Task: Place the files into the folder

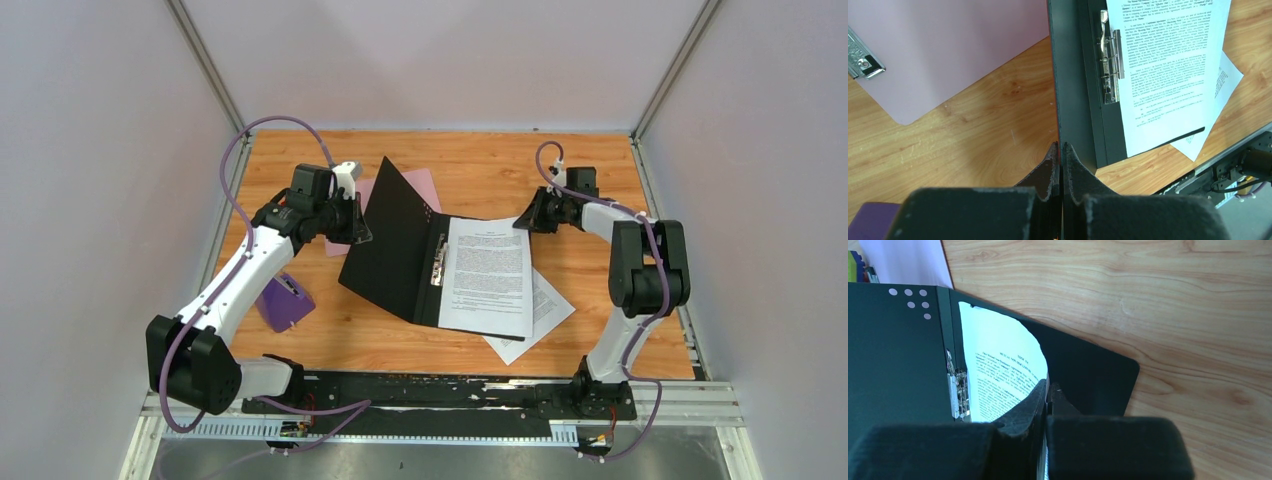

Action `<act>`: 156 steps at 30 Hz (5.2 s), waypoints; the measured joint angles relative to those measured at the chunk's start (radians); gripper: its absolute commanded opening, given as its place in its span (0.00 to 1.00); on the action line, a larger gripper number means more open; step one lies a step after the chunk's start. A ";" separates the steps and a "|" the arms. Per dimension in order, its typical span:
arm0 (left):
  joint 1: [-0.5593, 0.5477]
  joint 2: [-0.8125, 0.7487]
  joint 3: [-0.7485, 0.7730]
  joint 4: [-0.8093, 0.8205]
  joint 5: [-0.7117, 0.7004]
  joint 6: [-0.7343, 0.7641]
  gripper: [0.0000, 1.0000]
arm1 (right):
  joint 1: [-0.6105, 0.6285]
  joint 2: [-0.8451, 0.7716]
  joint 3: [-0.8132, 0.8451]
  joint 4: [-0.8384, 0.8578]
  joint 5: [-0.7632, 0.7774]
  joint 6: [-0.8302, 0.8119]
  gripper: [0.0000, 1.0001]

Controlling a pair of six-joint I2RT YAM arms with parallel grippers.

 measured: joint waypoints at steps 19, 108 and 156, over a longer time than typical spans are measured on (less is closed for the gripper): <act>0.000 0.000 0.000 0.001 0.000 0.000 0.00 | -0.035 0.023 -0.040 0.089 -0.039 0.100 0.00; 0.000 0.000 -0.007 0.012 0.004 -0.003 0.00 | -0.026 0.024 -0.062 0.107 -0.045 0.185 0.50; 0.000 -0.007 -0.018 0.024 0.021 -0.005 0.00 | 0.402 0.184 0.262 -0.002 -0.009 0.072 0.63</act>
